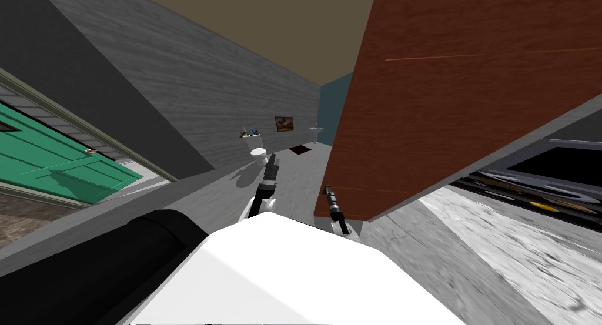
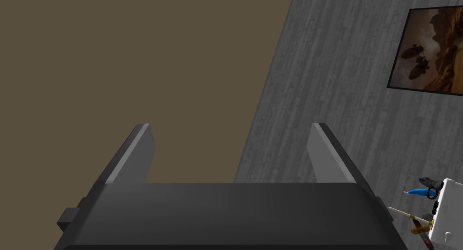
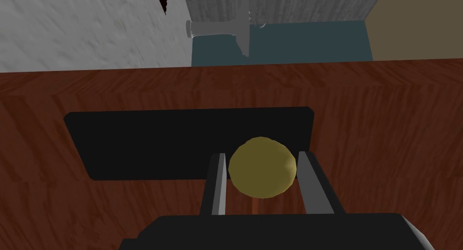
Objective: Push the door open
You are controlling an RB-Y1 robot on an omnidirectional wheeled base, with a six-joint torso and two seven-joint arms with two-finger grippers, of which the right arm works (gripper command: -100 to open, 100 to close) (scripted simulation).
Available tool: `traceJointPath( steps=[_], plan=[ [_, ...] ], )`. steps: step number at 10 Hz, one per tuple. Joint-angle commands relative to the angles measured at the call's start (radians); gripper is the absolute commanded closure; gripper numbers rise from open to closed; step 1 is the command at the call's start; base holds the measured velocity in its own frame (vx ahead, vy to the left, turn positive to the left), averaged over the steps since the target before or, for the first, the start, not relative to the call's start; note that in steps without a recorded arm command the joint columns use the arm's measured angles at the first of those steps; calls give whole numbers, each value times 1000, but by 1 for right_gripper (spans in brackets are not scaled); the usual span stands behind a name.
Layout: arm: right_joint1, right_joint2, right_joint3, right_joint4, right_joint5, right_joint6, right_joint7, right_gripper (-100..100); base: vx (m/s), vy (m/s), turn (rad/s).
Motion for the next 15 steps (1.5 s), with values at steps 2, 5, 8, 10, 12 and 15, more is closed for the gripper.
traceJointPath(
  steps=[2,5,8,10,12,15],
  plan=[
    [-3,-6,-24,3,-12,2,10,100,144,78,-53],
    [-6,-9,-55,6,-29,5,24,100,162,96,-38],
    [-9,-9,-82,9,-43,7,35,100,198,123,-65],
    [-12,-6,-111,13,-58,10,48,100,183,100,-57],
    [-14,-2,-131,15,-68,11,56,100,192,100,-57],
    [-6,-12,-150,10,-79,15,65,100,158,55,-48]
  ],
)
